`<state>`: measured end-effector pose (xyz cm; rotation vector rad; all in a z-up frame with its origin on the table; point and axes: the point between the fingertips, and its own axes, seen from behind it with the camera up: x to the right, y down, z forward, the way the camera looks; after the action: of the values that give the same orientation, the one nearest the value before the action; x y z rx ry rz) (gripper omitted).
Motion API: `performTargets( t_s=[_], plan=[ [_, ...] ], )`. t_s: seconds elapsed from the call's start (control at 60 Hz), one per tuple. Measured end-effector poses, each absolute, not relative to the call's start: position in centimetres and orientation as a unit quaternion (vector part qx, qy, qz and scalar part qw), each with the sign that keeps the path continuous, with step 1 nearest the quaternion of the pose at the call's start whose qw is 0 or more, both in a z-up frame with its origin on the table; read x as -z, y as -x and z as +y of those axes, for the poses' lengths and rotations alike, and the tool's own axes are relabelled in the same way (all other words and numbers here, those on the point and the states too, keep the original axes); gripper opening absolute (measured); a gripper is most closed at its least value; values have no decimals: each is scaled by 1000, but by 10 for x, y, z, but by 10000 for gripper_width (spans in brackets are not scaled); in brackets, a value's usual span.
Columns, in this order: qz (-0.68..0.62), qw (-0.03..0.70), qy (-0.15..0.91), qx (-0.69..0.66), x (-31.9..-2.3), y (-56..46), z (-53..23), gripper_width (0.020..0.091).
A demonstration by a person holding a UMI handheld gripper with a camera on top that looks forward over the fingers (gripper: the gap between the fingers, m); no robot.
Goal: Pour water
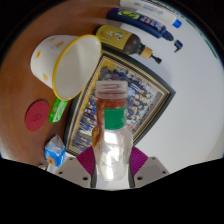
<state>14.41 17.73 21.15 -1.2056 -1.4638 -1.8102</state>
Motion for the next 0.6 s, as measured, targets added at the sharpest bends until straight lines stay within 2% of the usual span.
performTargets(
  t_s=[0.133,0.283,0.417,0.6],
  plan=[
    [-575,243,400,670,-202,-128,184,432],
    [-565,276,444,638,-197,-131,184,433],
    [-494,377,561,547,-201,-140,178,430],
    [-332,504,740,296,-183,-134,160,434]
  ],
)
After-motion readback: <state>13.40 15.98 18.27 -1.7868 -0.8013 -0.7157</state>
